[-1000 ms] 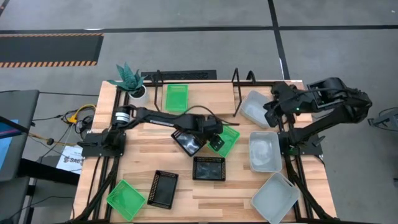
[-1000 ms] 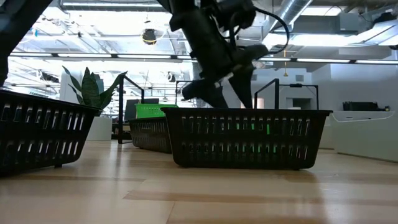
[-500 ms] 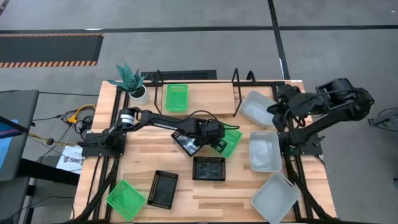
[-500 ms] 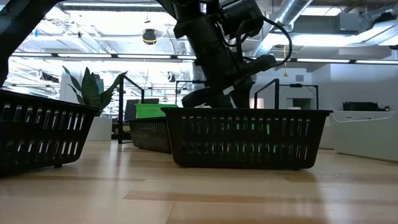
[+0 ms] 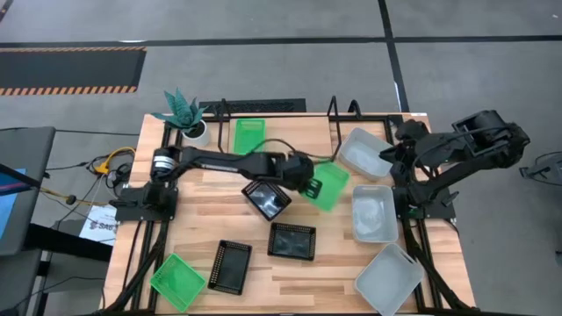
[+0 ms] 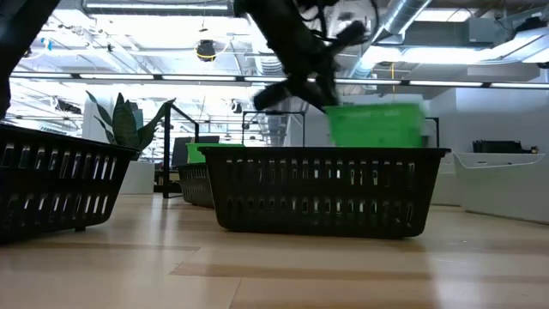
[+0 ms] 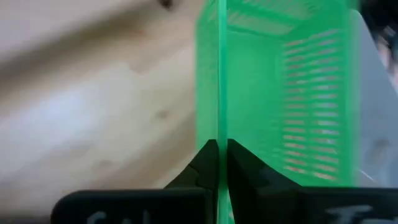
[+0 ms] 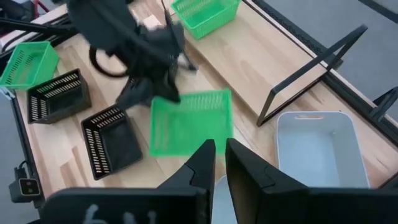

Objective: Stack baskets on shelf by color
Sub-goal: Stack the right green bin on top of the green bin on the shelf

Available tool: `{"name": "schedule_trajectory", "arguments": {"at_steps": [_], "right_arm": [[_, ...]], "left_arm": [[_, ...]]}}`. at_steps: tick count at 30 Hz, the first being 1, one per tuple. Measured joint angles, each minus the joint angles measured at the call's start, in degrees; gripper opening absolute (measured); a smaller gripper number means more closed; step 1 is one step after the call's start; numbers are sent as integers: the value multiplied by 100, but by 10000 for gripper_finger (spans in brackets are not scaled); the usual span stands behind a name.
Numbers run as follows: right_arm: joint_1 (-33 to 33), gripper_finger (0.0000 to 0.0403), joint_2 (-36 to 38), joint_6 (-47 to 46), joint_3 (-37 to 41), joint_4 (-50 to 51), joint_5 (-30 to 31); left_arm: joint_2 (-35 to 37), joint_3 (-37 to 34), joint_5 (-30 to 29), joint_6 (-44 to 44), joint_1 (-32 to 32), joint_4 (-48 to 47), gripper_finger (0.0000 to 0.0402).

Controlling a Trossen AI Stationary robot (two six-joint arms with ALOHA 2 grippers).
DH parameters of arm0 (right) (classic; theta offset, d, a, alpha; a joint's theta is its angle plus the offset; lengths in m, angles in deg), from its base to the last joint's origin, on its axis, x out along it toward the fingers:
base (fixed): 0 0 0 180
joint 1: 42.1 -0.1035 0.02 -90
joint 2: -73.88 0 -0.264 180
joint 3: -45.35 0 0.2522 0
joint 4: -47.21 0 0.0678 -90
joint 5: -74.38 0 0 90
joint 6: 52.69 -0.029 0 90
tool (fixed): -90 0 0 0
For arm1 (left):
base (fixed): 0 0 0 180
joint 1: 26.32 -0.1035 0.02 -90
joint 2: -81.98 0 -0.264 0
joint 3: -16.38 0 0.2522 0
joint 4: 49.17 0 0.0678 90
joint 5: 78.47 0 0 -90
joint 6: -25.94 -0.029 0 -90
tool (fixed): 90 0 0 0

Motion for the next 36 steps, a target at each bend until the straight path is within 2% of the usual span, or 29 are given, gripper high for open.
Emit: {"name": "schedule_trajectory", "arguments": {"at_steps": [4,8,13,17,21,29,36], "right_arm": [[-4,63,18,0,0,4,110],[-2,63,7,10,0,2,319],[2,63,7,151,0,2,423],[2,63,-11,149,0,0,514],[2,63,-15,147,0,-3,526],[2,63,-19,149,0,-4,528],[2,63,-19,174,0,-4,551]], "left_arm": [[747,97,-721,108,-69,-1012,1],[1455,100,-1849,421,-198,-2237,0],[1831,96,-2448,830,-683,-3574,0],[1844,90,-2445,937,-1034,-4286,0],[1807,57,-2288,907,-1309,-4491,0],[1811,-267,-2211,841,-1738,-4208,0],[1807,-612,-1923,733,-1821,-3551,0]]}}
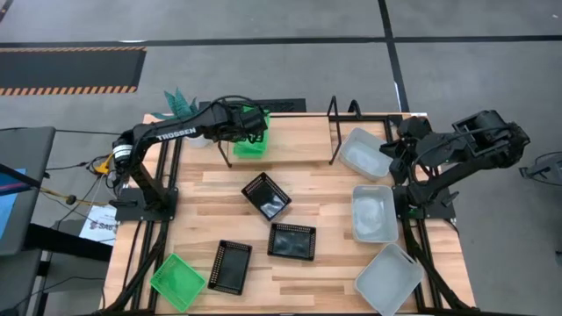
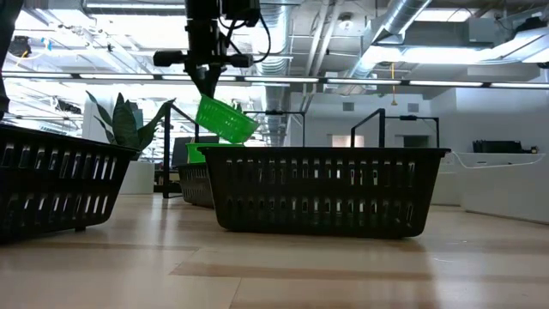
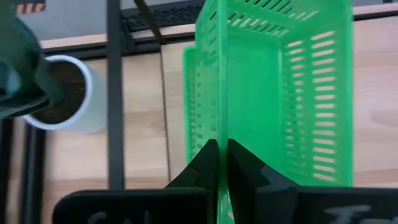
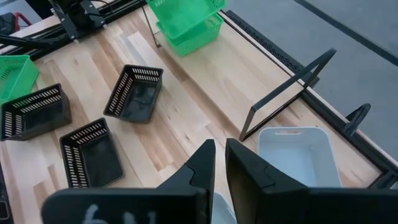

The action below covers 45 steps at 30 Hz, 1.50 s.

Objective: Stack baskets on shelf by color
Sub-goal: Stack the right green bin on top of the green bin on the shelf

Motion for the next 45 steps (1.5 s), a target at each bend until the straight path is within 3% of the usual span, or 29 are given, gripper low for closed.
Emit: {"name": "schedule_trajectory", "arguments": {"at_steps": [11,25,32,36,40,42,45], "right_arm": [[0,63,0,144,0,4,7],[0,63,0,237,0,4,-10],[2,63,-22,309,-1,-28,-9],[95,63,-187,988,-2,-443,149],[448,63,-530,2365,-2,-1635,177],[753,63,-784,3115,-7,-2364,-35],[1254,63,-1295,4147,-7,-3310,-817]], "left_arm": [[0,-33,117,20,0,93,5],[0,-33,-55,37,-11,242,107],[40,233,-58,-587,8,243,123],[160,842,103,-839,60,-157,123],[438,1537,193,-1020,268,-260,123],[597,1872,162,-1087,435,-242,123],[835,2316,-96,-1098,764,-241,123]]}}
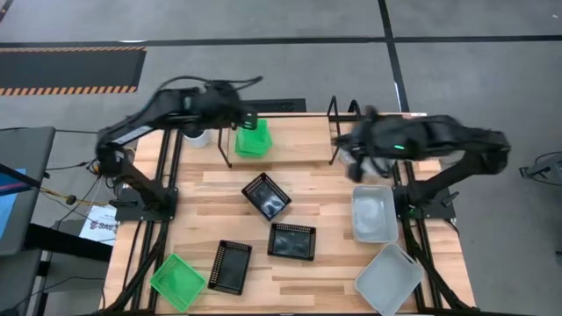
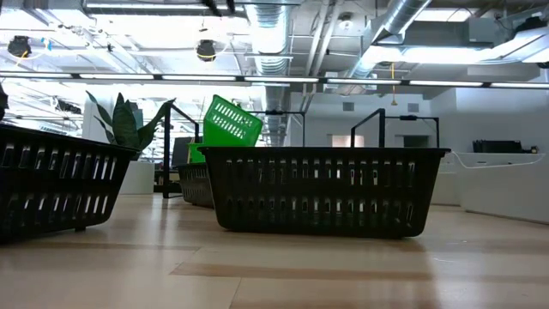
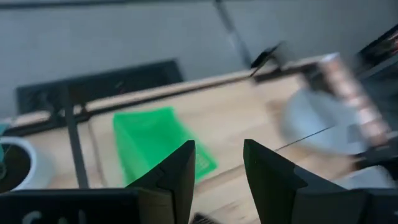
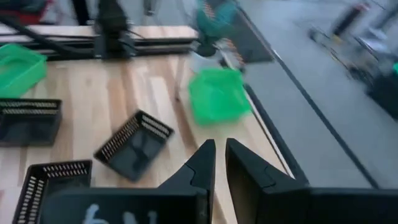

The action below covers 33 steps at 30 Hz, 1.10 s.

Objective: Stack baskets on shelf by color
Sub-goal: Stack the right green bin on top of the green bin on the shelf

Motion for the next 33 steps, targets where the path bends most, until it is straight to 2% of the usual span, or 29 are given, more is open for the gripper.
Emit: {"name": "schedule_trajectory", "arguments": {"at_steps": [3,8,14,21,33], "right_arm": [[482,63,-589,659,0,-827,-666],[1077,66,-1656,1526,4,-1805,-972],[1485,76,-2785,1656,9,-2527,-1893],[1762,78,-3730,1921,8,-3234,-1919],[1751,78,-4379,1748,-349,-3341,-1919]], "left_arm": [[233,289,-344,-3,404,1,123],[581,343,-453,-4,1009,-4,123],[683,343,-549,-2,1624,-34,123],[671,343,-594,5,1971,-70,123],[671,343,-574,2,2150,-140,123]]}}
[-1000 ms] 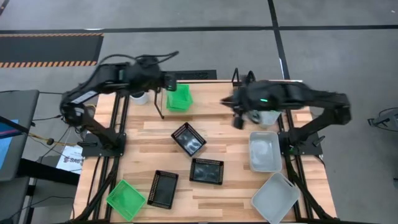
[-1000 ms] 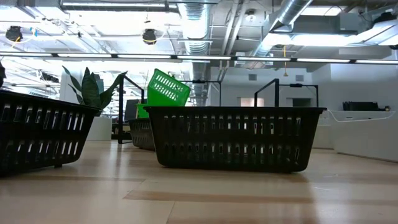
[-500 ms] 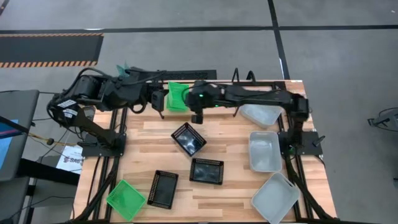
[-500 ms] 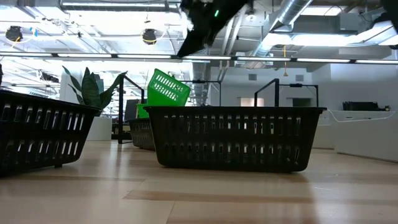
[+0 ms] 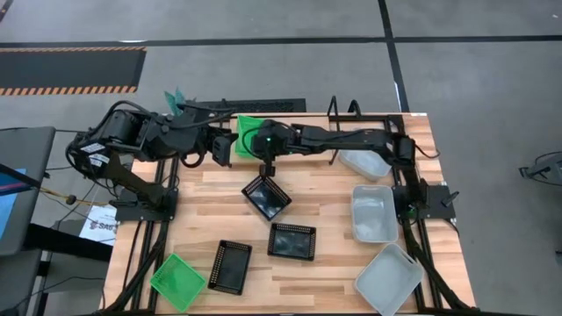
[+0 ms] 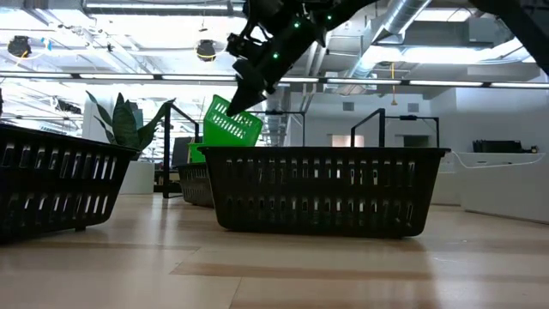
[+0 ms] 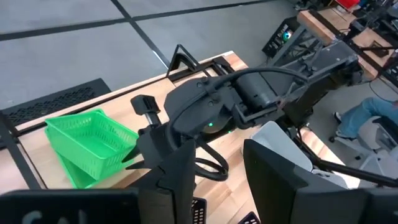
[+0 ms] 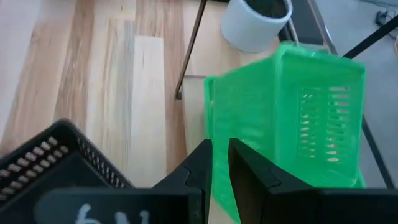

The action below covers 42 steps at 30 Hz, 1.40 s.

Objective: Stack baskets on shelf by color
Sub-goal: Stack the right green bin on top of the green bin on the shelf, then stack the green bin on top of the green bin on the shelf

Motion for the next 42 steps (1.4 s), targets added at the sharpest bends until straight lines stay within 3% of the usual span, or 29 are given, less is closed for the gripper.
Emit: {"name": "schedule_trajectory", "arguments": {"at_steps": [6,10,21,29,33,36,42], "right_arm": [[-123,78,345,23,-365,579,0],[-122,78,473,49,-479,320,-5],[93,78,-178,20,-469,330,-4],[16,78,-233,25,-550,416,49],[-10,78,-100,35,-998,966,204],[1,78,131,8,-1486,2157,245],[106,78,1038,-677,-2220,4435,322]], "left_arm": [[0,-2,120,-50,0,-5,123],[-2,-2,120,-87,0,-66,123],[0,-2,136,-55,0,-143,123],[0,-2,138,-31,0,-145,123],[0,-2,228,-20,0,-235,123],[1,-22,480,155,35,-550,123],[0,-563,1408,1350,638,-1523,123]]}}
